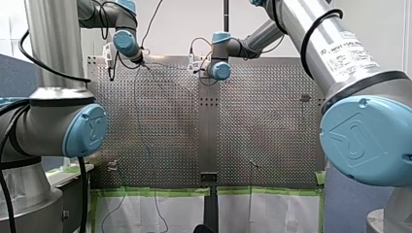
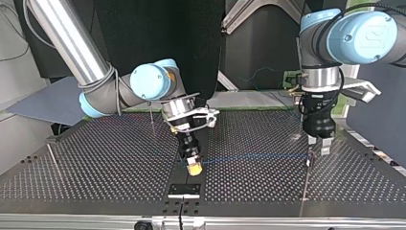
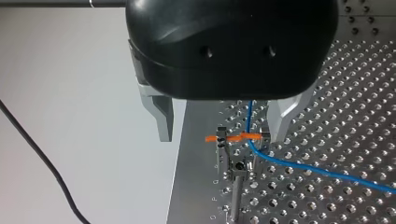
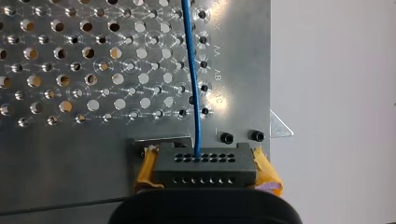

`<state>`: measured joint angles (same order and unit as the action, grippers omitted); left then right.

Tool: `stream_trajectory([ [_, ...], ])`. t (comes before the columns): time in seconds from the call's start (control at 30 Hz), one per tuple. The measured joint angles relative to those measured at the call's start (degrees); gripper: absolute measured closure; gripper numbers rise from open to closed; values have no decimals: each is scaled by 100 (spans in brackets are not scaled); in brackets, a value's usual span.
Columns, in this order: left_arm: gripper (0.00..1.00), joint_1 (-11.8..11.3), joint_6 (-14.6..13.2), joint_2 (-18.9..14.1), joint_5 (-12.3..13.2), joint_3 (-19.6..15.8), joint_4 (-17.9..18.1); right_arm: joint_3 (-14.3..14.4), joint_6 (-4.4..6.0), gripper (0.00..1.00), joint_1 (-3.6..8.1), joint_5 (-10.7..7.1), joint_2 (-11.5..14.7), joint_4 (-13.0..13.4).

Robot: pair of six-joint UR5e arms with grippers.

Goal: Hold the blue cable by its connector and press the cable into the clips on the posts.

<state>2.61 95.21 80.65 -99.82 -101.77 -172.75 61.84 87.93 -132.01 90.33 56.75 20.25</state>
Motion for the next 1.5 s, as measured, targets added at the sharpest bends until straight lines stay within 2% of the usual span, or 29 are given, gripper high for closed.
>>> stream_trajectory([
  [1.37, 0, -1, -41, 94, 24, -57, -10, -1, -11, 100, -2, 3, -9, 6],
  [1.5, 0, 35, -114, 93, 83, -28, -57, -2, -11, 100, -3, 3, -9, 6],
])
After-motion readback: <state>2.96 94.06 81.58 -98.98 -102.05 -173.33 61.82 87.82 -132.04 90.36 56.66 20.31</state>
